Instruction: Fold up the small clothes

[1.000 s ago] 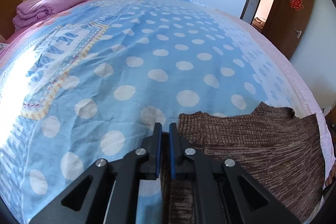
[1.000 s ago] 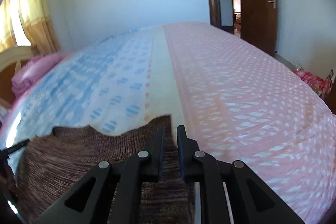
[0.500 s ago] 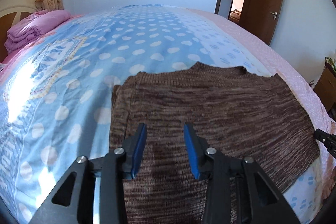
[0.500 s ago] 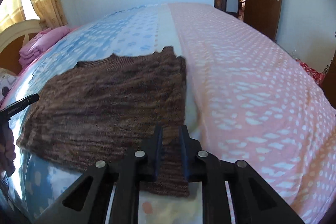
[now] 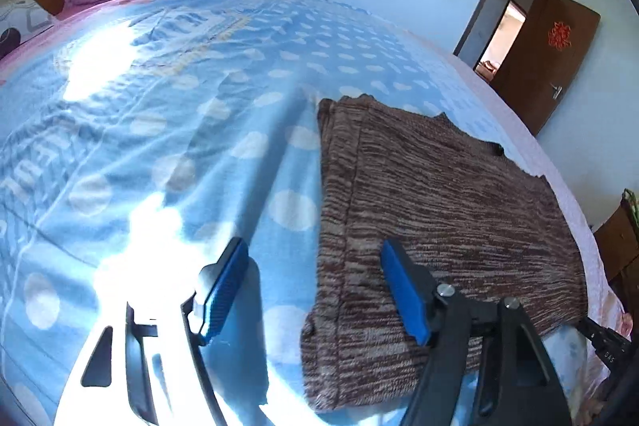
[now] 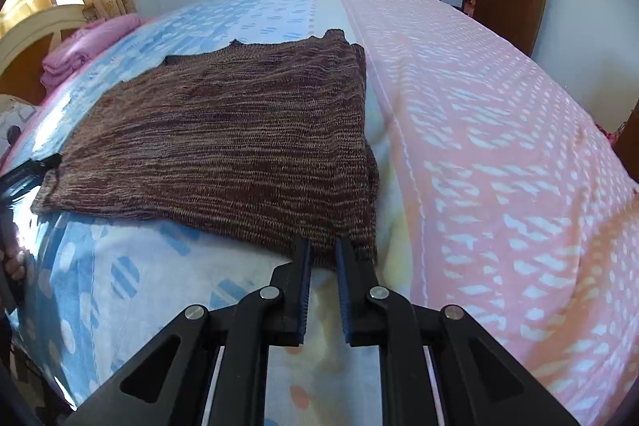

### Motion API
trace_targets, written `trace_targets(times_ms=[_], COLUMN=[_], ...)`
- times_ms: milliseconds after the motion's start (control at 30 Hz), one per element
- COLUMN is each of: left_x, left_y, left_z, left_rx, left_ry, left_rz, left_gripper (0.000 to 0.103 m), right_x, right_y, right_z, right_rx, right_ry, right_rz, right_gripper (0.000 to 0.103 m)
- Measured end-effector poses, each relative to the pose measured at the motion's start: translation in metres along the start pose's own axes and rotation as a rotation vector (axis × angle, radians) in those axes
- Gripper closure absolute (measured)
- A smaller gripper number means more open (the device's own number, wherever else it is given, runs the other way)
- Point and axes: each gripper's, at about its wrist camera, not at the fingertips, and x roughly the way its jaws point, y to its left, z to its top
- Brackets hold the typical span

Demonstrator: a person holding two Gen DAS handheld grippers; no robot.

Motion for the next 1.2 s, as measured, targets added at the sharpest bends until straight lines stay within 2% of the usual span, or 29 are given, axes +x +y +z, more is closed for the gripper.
trace_targets(times_ms=[67, 133, 200, 267, 367, 433, 467, 500, 533, 600, 667, 767, 833, 967, 1000, 1100, 1167, 1200], left_x=[-0.01, -0.015, -0.012, -0.011, -0.019, -0.025, -0.025, -0.024, -0.022, -0.023, -0.019, -0.007, 0.003, 0.022, 0.024, 0.023, 0.02, 0.02], left_y=[0.004, 0.01, 0.015, 0.014, 0.004, -0.003, -0.007, -0.009, -0.011, -0.017, -0.021, -0.021, -0.016, -0.015, -0.017, -0.027, -0.028, -0.025], left_z=[-0.003, -0.006, -0.007, -0.009, -0.015, -0.022, -0.026, -0.029, -0.033, -0.038, -0.035, -0.02, -0.009, 0.007, 0.008, 0.002, -0.003, -0.005], left_rx=[0.01, -0.01, -0.053, -0.082, -0.072, -0.049, -0.034, -0.022, -0.013, 0.015, 0.013, -0.048, -0.124, -0.216, -0.219, -0.202, -0.182, -0.188], left_ry=[-0.029, -0.029, 0.006, 0.02, 0.017, 0.017, 0.022, 0.036, 0.048, 0.025, 0.03, 0.044, 0.044, 0.057, 0.059, 0.061, 0.038, 0.032], left_rz=[0.027, 0.002, -0.043, -0.063, -0.086, -0.084, -0.081, -0.082, -0.089, -0.085, -0.115, -0.201, -0.249, -0.28, -0.277, -0.277, -0.237, -0.223], left_gripper=[0.031, 0.031, 0.031, 0.031, 0.031, 0.031, 0.031, 0.031, 0.031, 0.026, 0.018, 0.018, 0.018, 0.019, 0.021, 0.039, 0.059, 0.064], right_x=[-0.011, -0.019, -0.016, -0.005, 0.017, 0.037, 0.049, 0.049, 0.048, 0.047, 0.048, 0.049, 0.048, 0.048, 0.047, 0.046, 0.045, 0.043], right_y=[0.016, 0.045, 0.075, 0.105, 0.144, 0.159, 0.163, 0.161, 0.159, 0.157, 0.153, 0.148, 0.146, 0.145, 0.144, 0.141, 0.139, 0.139], right_z=[0.007, 0.023, 0.036, 0.046, 0.049, 0.041, 0.036, 0.03, 0.028, 0.028, 0.027, 0.026, 0.025, 0.022, 0.022, 0.02, 0.023, 0.027], right_rx=[-0.022, -0.071, -0.109, -0.132, -0.152, -0.162, -0.159, -0.136, -0.132, -0.135, -0.125, -0.1, -0.091, -0.082, -0.08, -0.071, -0.062, -0.063], right_ry=[-0.05, -0.102, -0.127, -0.131, -0.115, -0.059, -0.016, -0.06, -0.064, -0.057, -0.054, -0.057, -0.061, -0.065, -0.065, -0.065, -0.047, -0.038], right_rz=[0.045, 0.111, 0.159, 0.204, 0.268, 0.286, 0.285, 0.291, 0.296, 0.313, 0.334, 0.358, 0.363, 0.376, 0.379, 0.39, 0.398, 0.402], right_gripper=[0.092, 0.092, 0.092, 0.092, 0.092, 0.092, 0.092, 0.092, 0.092, 0.092, 0.092, 0.091, 0.091, 0.091, 0.091, 0.091, 0.092, 0.092])
